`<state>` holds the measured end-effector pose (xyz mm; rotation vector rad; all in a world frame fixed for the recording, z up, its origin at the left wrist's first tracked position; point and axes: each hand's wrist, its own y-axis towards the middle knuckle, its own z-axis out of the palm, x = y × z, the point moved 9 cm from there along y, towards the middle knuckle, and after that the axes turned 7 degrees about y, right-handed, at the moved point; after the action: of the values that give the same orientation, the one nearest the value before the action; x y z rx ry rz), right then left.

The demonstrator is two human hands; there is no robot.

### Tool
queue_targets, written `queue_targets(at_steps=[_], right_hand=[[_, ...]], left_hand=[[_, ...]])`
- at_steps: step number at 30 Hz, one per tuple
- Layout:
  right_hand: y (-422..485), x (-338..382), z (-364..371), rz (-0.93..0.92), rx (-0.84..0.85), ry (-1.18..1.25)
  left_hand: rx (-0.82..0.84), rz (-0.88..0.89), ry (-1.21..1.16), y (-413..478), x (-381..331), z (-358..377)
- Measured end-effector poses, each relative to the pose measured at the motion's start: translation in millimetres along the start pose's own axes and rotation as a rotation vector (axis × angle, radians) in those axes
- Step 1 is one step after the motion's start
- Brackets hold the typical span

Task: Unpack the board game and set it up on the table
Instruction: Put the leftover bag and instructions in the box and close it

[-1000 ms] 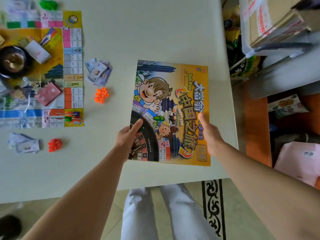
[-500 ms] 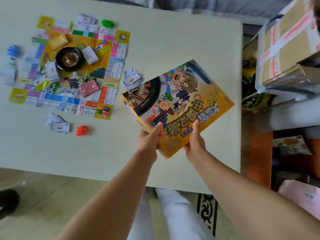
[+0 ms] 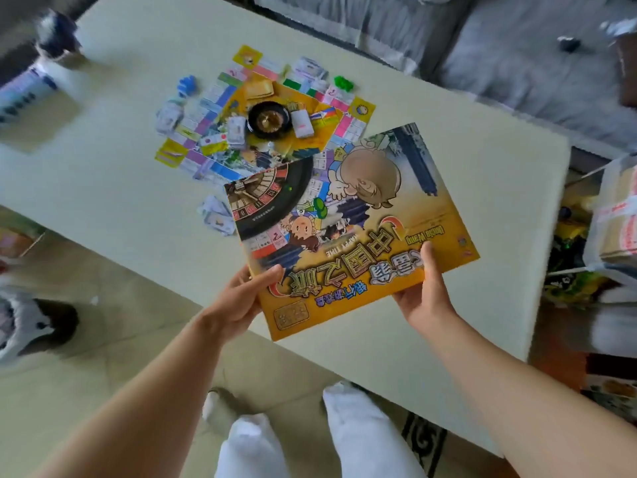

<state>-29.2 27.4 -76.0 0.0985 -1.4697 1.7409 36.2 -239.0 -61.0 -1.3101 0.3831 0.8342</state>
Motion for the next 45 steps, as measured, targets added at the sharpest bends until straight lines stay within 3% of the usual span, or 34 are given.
queue_targets(at_steps=[7,12,21,27,31,38,45], right_hand=[[-30.3,-106.3,104.5,0.059,-0.017,-0.046],[-66.4,-202.1,205.7,0.115,0.059,-0.073],[-111.6,-334.7,363.8,0.161,0.208,-0.252],[-121.3,-411.8,459.3,0.228,0.340,-0.367],[-117.8,-444.5,529.7,0.297,0.507,-0.436],[-110.8,-482.0,637.2,0.344,0.732,-0.885],[-120.0,-537.6,767.3,0.340,0.878,-0.780]], left_hand=[[-0.192,0.035,-0.236,-63.2,16.1,-133.7],[-0.275,0.066,-0.441,-125.6,40.0,-240.5],[-0.649,0.375,-1.110,-188.9,33.4,-396.0],[-0.631,0.256,-1.155,-168.9,14.7,-430.8],[-0.743,0.335,-1.155,-163.2,-9.2,-498.9],[-0.880,0.405,-1.198,-167.4,-52.1,-603.9],[-0.957,0.491,-1.227,-176.3,-100.9,-710.6]])
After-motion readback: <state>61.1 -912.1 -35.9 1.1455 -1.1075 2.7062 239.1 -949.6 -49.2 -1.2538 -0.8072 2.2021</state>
